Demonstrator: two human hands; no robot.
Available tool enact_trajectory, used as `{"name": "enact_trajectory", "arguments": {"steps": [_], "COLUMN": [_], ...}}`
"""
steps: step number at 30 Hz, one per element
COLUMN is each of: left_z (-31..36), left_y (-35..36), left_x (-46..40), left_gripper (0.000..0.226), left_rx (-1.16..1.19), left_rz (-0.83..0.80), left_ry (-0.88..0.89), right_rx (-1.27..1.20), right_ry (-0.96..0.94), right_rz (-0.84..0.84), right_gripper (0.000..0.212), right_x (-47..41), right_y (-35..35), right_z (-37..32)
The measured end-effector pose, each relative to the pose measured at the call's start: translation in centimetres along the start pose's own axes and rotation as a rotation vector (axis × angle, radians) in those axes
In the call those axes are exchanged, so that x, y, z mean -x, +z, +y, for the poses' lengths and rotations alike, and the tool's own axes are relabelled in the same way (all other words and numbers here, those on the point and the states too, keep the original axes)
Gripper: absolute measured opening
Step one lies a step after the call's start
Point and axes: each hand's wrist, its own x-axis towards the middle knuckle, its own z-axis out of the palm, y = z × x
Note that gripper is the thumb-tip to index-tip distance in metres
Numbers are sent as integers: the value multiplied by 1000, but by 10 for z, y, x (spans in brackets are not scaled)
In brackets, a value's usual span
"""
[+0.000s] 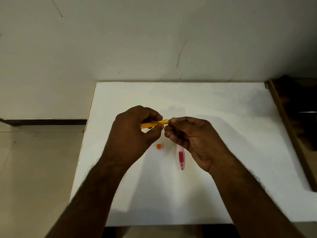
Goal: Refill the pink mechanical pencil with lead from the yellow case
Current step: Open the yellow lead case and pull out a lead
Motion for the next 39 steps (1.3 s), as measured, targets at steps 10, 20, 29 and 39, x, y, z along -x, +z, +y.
{"name": "enact_trajectory", "arguments": {"steps": [10, 20, 29, 39], "left_z": [1, 2, 2, 5], "left_y": [1, 2, 2, 2], "left_x": [-1, -1, -1, -2], "left_gripper": [14, 14, 14, 14], "left_rx": [94, 134, 132, 169], "left_rz": [-5, -26, -28, -26], "left_ry": [-51, -95, -101, -126], "right_rx": [116, 224, 240, 186], "right_ry": [-168, -320, -324, -346], "right_rz": [33, 70, 77, 93], "right_gripper": [11, 12, 15, 26], "right_x": [2, 3, 2, 7], "right_y": [0, 2, 1, 5], "right_z": [-2, -1, -1, -6]}}
